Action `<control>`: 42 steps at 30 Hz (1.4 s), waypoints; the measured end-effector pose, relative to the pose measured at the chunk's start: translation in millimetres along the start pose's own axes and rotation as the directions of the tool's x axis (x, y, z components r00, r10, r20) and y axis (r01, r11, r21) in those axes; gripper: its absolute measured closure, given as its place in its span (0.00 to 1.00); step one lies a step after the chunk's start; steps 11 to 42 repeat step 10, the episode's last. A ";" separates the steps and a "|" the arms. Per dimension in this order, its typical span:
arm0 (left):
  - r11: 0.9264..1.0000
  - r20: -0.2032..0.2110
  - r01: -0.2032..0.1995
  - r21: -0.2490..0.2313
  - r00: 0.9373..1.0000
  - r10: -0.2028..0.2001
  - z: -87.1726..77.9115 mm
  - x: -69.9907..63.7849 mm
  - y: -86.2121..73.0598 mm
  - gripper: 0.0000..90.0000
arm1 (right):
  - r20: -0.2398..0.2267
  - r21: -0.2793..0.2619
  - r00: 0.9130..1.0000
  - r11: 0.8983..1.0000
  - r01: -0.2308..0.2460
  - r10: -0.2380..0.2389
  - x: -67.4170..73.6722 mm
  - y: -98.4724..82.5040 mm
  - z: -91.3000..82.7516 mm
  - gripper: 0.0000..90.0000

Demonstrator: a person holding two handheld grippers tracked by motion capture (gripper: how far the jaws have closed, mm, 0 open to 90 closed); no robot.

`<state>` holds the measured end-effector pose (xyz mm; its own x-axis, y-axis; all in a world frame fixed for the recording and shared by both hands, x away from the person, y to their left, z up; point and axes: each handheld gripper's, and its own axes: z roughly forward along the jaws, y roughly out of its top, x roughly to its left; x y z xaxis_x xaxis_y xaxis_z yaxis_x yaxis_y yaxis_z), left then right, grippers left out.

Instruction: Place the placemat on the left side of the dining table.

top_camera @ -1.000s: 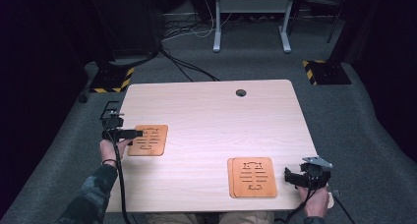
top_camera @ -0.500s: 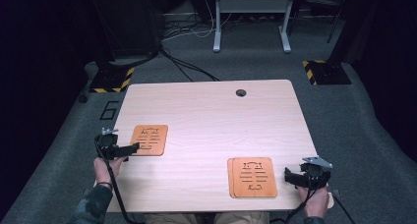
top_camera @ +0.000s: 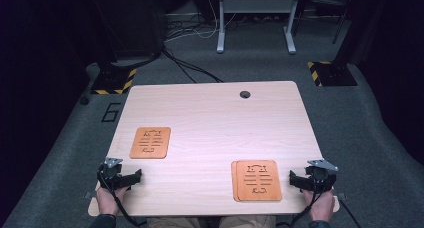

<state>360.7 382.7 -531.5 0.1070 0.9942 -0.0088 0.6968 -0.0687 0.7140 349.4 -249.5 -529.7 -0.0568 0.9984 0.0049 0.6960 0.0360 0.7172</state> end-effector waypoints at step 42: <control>1.000 0.009 -0.007 0.000 1.000 0.007 0.7 0.0 0.1 0.00 | -0.008 -0.007 1.000 1.000 0.008 -0.008 0.3 -0.6 0.2 0.00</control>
